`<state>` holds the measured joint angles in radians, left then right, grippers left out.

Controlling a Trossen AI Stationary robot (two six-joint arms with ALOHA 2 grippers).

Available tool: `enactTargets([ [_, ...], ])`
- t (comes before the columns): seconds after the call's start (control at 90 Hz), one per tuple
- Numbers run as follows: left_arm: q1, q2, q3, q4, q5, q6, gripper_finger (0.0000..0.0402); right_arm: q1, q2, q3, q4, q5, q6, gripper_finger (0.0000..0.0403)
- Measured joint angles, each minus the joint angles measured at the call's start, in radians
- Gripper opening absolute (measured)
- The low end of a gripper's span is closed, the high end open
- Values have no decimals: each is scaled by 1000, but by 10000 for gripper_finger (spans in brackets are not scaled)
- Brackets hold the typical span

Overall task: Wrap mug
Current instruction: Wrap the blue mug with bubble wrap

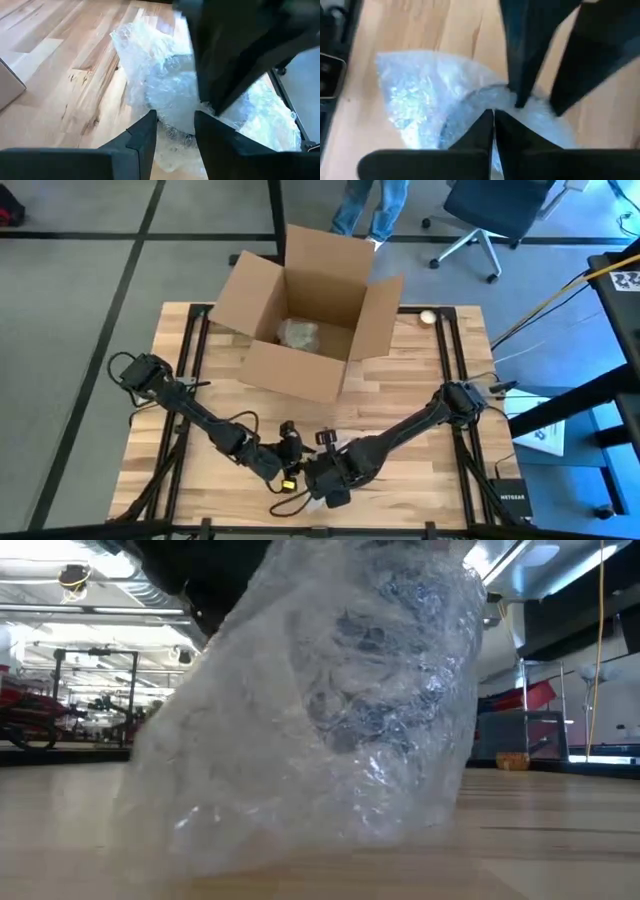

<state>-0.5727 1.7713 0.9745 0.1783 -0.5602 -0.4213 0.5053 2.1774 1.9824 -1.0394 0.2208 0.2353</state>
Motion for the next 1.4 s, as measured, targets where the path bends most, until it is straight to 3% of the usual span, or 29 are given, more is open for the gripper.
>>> enactTargets([
  [0.2,0,0,-1,-1,-1,0,115,5,-2,119,-165,9,17,1],
  [0.322,0,0,-1,-1,0,1,115,6,-7,147,-203,117,21,1],
  [0.389,0,1,-2,-1,0,1,115,-1,-7,130,-172,128,20,1],
  [0.589,-2,2,-2,2,-1,10,115,-17,4,-94,44,-21,27,1],
  [0.767,-2,2,0,2,-1,18,115,-17,-4,-222,212,-56,34,1],
  [0.978,-4,-18,35,-30,10,78,115,-15,-4,-200,214,-57,4,1],
  [1.122,7,-30,42,-30,-54,139,115,-14,-2,-178,225,-60,-22,1],
  [1.4,44,33,47,-23,4,84,115,-14,-7,-178,217,-60,-26,1],
])
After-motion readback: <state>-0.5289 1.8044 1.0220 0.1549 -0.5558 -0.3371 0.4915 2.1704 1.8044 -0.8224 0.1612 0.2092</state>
